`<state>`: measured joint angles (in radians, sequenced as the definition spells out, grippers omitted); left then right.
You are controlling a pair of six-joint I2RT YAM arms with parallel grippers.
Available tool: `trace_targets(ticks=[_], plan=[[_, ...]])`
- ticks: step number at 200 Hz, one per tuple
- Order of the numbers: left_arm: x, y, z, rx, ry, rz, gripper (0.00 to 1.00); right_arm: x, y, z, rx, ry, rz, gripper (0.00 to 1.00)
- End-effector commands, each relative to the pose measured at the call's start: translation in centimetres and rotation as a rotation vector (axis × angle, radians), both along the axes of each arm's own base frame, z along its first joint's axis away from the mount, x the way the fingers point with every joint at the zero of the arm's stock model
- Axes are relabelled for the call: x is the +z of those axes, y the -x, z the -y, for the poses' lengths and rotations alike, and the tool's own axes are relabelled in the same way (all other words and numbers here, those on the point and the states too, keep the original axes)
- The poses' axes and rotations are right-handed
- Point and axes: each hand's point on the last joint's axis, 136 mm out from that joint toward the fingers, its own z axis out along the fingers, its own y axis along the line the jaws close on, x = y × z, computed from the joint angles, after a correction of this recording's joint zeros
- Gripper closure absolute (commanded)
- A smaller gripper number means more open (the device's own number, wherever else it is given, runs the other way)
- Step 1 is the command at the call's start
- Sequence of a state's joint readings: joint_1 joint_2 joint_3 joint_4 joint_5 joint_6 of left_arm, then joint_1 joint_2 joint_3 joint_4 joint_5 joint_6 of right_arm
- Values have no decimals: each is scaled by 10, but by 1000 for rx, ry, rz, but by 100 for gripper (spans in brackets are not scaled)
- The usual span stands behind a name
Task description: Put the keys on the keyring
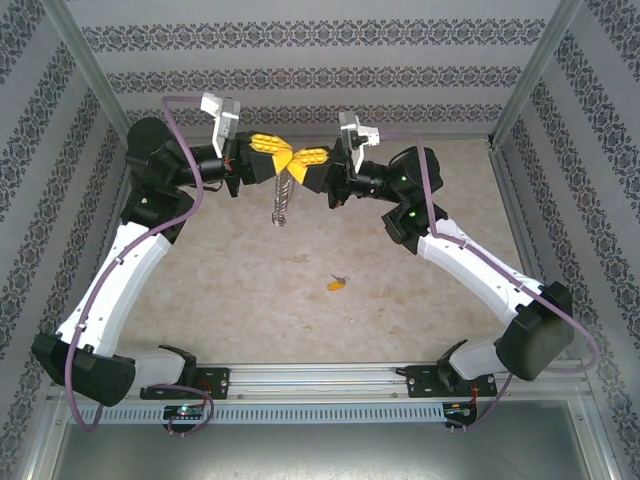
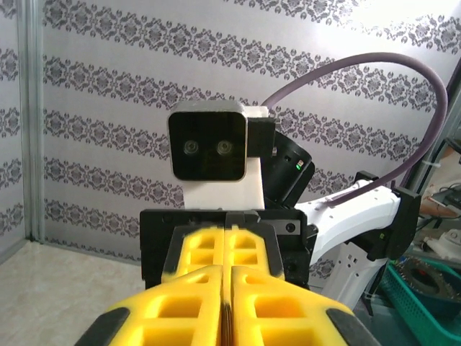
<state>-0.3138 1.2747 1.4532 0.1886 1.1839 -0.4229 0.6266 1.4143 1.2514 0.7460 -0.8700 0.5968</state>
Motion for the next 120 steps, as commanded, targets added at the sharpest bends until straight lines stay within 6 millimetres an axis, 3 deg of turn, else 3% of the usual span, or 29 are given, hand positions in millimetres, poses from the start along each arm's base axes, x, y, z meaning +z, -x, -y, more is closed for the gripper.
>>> trace_targets(ticks=[1, 21, 46, 120], plan=[[-3, 19, 10, -42, -73, 66, 97, 8, 7, 1, 3, -16, 42, 100], [-16, 24, 12, -33, -134, 74, 94, 13, 6, 3, -5, -21, 54, 100], [-18, 28, 8, -5, -150, 88, 72, 17, 8, 4, -2, -24, 60, 100], [-22, 27, 2, 23, -153, 79, 76, 21, 14, 8, -3, -29, 90, 100]])
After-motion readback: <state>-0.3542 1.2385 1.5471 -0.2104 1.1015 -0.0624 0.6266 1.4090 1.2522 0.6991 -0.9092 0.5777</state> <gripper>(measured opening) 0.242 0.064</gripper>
